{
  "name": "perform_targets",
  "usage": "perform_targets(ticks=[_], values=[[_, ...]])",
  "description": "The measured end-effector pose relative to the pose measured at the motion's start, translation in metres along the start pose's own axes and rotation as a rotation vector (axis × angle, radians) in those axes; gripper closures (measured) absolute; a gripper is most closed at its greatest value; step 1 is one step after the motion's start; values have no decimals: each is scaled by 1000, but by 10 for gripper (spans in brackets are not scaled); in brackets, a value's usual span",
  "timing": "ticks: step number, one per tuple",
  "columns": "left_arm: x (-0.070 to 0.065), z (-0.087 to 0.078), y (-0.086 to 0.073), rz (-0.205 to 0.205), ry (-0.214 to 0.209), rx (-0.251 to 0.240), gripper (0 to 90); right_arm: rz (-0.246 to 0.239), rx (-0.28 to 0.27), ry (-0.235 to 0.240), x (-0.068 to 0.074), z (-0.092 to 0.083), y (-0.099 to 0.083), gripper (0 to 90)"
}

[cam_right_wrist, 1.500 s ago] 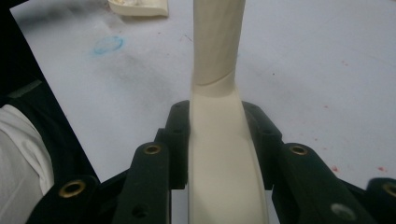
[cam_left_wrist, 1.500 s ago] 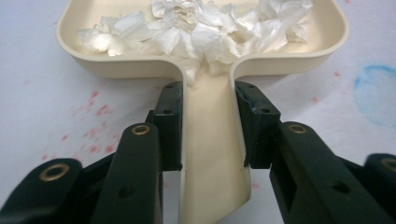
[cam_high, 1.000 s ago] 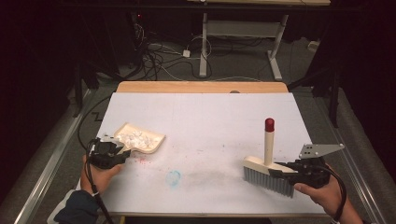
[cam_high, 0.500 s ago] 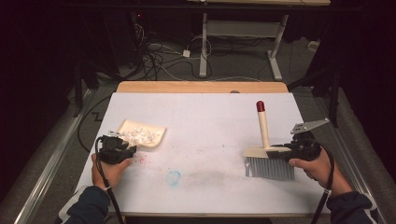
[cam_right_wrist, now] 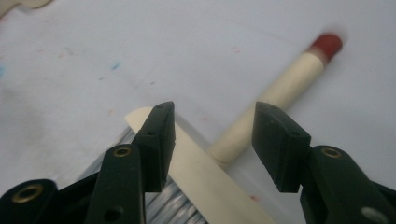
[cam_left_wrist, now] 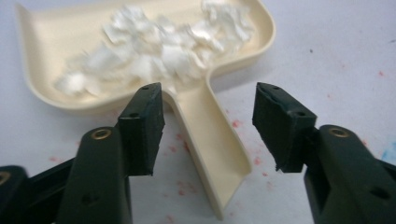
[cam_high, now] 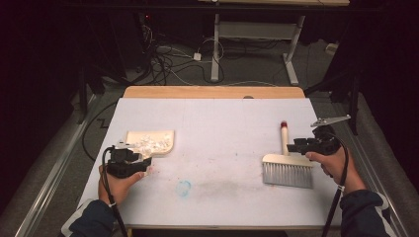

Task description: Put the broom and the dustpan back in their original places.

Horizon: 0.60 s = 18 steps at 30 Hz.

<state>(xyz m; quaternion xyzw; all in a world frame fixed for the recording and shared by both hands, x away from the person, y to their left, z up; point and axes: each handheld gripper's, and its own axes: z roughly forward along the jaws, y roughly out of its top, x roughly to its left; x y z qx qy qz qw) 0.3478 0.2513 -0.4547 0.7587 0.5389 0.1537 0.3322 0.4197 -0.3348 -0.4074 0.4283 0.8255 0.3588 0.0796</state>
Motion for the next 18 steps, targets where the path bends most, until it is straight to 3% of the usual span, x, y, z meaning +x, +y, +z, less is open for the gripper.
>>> perform_targets(ticks=[4, 7, 13, 16, 18], values=[[-3, -13, -2, 77, -3, -95, 331, -8, -26, -79, 1, -1, 0, 495], [-8, -17, -4, 139, -8, -130, 273, -23, -36, -152, 5, 4, -1, 518], [-24, -20, -15, 289, -6, -155, 231, -39, -79, -222, 15, 18, 1, 538], [-30, -22, -19, 351, 16, -153, 230, -64, -36, -312, 17, 31, 2, 632], [-33, -21, -22, 371, 26, -143, 230, -56, -1, -327, 14, 42, 3, 679]])
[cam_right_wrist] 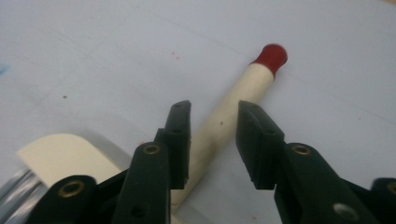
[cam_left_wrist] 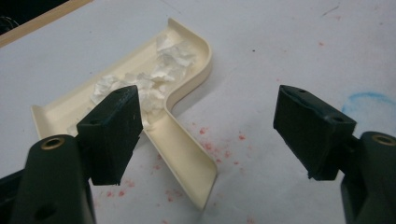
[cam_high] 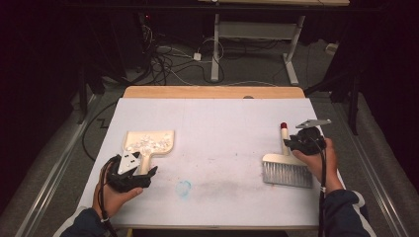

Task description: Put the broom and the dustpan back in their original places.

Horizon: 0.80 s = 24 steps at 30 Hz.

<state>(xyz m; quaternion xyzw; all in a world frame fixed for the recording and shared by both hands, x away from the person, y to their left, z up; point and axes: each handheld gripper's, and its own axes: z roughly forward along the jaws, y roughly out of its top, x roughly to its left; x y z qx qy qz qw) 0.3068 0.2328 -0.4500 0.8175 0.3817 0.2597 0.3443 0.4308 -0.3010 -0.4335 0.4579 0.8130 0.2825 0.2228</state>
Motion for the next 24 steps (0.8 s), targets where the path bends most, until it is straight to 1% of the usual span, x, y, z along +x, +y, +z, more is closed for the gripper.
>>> perform_targets(ticks=[1, 2, 3, 4, 5, 7, 9, 12, 14, 18, 19, 21, 22, 24], values=[[-1, -1, -1, 9, -3, 5, 230, 6, 7, -4, 0, 3, 0, 692], [-2, -1, -2, 10, -2, 5, 230, 11, 22, -9, 1, 9, -1, 702], [-3, -1, -3, 14, -3, 8, 230, 9, 28, -6, 2, 13, -1, 695], [-3, -1, -4, 14, -10, 5, 230, 10, 30, -10, 2, 14, -1, 674], [-3, -1, -4, 15, -14, 8, 230, 7, 28, -23, 3, 16, -1, 668], [-4, -1, -5, 20, -16, 15, 230, 5, 30, -32, 4, 17, -1, 667], [-6, 0, -5, 21, -21, 21, 230, 16, 27, -27, 3, 18, -1, 656], [-8, 1, -4, 27, -26, 22, 230, 46, 18, -6, 1, 21, -2, 640], [-9, 1, -4, 32, -25, 23, 230, 57, 23, -8, 1, 23, -2, 625], [-10, 2, -3, 37, -31, 22, 230, 48, 23, -19, 4, 25, -1, 625], [-10, 2, -4, 38, -33, 22, 230, 46, 23, -15, 4, 25, -1, 625], [-10, 2, -4, 44, -33, 22, 230, 47, 17, -10, 5, 25, -1, 609], [-10, 1, -4, 43, -36, 17, 230, 50, 4, -4, 5, 25, 0, 603], [-10, 0, -4, 46, -32, 18, 230, 41, -20, -13, 7, 21, 2, 576]])
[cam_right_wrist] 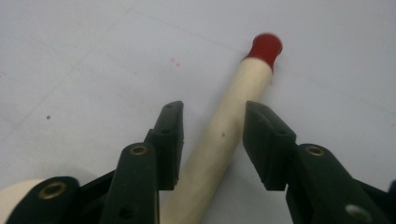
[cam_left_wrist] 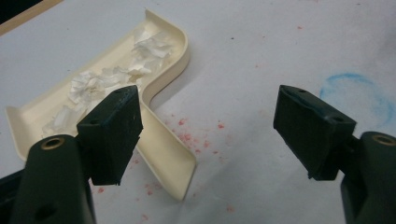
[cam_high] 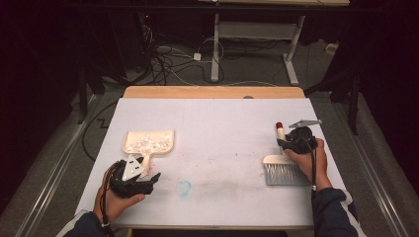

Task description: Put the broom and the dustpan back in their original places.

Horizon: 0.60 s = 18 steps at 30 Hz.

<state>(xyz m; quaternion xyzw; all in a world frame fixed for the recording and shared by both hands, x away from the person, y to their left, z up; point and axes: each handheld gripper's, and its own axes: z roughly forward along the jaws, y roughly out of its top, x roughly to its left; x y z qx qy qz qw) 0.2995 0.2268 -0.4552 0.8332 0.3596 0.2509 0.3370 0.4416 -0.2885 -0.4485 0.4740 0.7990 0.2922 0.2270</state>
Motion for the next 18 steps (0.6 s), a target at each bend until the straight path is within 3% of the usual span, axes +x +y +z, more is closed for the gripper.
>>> perform_targets(ticks=[9, 14, 16, 18], values=[[-1, -6, 0, 17, -9, -40, 218, -28, -180, 39, 16, -24, 11, 462], [-3, -8, 1, 32, 0, -46, 211, -35, -231, 47, 24, -33, 15, 388], [-3, -8, 1, 32, -3, -51, 210, -33, -231, 17, 27, -34, 16, 356], [-4, -8, 1, 38, 0, -48, 209, -37, -245, 23, 29, -37, 17, 346]])
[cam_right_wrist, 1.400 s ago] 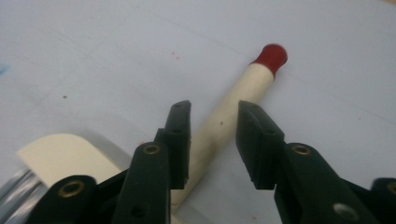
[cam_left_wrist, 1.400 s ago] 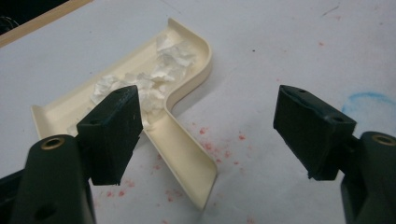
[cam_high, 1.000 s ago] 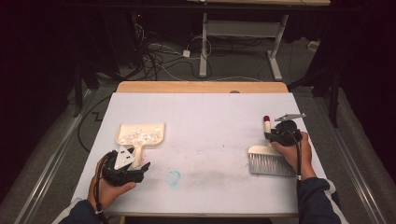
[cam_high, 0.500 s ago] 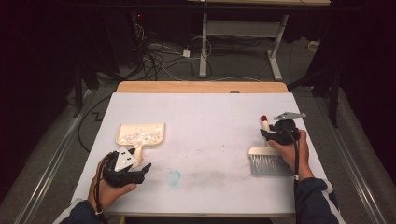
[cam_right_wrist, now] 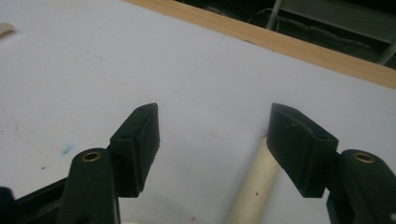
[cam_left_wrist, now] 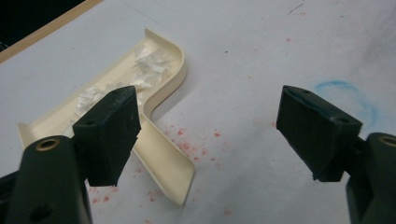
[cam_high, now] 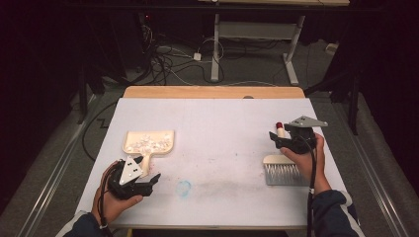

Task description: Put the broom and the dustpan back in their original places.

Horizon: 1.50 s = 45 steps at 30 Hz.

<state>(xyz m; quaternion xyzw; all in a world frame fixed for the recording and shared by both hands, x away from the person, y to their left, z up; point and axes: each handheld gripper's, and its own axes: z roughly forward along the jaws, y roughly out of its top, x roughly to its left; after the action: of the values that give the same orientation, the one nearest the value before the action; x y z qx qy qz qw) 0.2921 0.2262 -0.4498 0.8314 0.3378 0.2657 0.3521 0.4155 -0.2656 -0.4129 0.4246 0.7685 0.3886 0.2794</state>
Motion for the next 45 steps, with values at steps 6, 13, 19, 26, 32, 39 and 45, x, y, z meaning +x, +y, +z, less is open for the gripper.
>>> perform_targets(ticks=[6, 13, 19, 26, 32, 39, 45], values=[[-2, 1, 0, 29, 2, -2, 202, 17, -48, -35, 5, -8, 4, 200], [-4, -2, 1, 40, -1, -22, 195, 3, -100, -29, 12, -16, 6, 166], [-6, -3, 1, 53, -7, -31, 193, -24, -132, -18, 20, -24, 9, 169], [-9, -3, 1, 62, -13, -29, 193, -61, -149, -11, 32, -33, 13, 176], [-13, -5, 0, 57, -24, -26, 192, -87, -162, 7, 42, -42, 13, 179], [-14, -10, -2, 57, -22, -32, 193, -112, -179, 22, 51, -53, 10, 185], [-17, -11, -2, 69, -27, -35, 192, -146, -187, 37, 59, -65, 3, 185]])
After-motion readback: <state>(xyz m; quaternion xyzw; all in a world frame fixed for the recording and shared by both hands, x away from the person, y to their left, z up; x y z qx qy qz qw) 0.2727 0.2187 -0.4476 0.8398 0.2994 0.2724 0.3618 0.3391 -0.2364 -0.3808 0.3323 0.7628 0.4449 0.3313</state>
